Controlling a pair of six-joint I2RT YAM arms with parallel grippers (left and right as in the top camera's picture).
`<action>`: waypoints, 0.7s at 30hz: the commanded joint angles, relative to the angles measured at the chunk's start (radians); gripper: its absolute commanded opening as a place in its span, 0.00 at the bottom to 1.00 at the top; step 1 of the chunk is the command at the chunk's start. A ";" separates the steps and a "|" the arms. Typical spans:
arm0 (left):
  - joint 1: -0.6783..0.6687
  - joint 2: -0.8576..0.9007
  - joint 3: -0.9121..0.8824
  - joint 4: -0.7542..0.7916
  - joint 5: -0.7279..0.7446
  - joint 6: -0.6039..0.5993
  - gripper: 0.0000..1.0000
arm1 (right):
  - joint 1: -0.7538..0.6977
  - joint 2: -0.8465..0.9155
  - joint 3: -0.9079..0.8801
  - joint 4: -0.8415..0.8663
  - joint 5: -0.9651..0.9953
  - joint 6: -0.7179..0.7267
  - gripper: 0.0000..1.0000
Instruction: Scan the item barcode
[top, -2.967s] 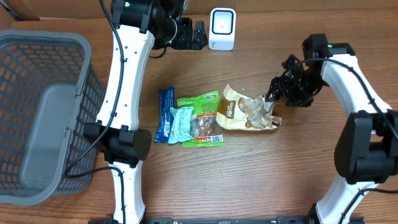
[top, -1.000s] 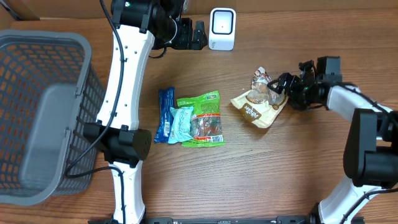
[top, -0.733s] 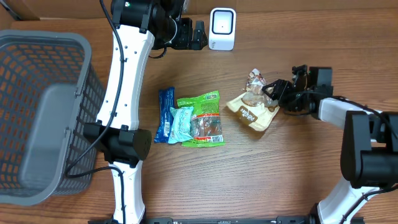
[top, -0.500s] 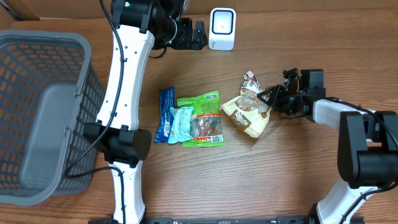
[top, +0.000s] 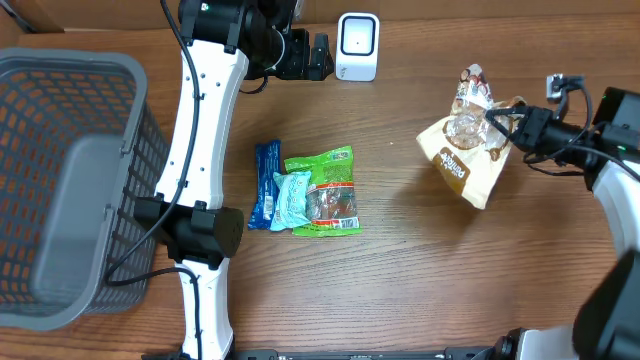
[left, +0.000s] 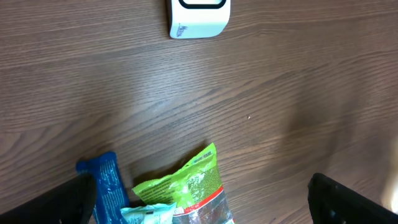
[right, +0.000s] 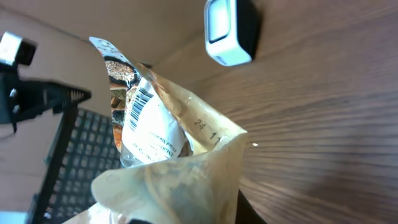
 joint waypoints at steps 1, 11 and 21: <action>-0.003 -0.016 0.018 0.001 0.004 -0.010 1.00 | 0.044 -0.122 0.040 -0.071 0.148 -0.109 0.04; -0.003 -0.016 0.018 0.001 0.004 -0.010 1.00 | 0.339 -0.403 0.103 -0.166 0.590 -0.176 0.04; -0.003 -0.016 0.018 0.001 0.004 -0.010 1.00 | 0.483 -0.457 0.103 -0.085 0.431 -0.175 0.04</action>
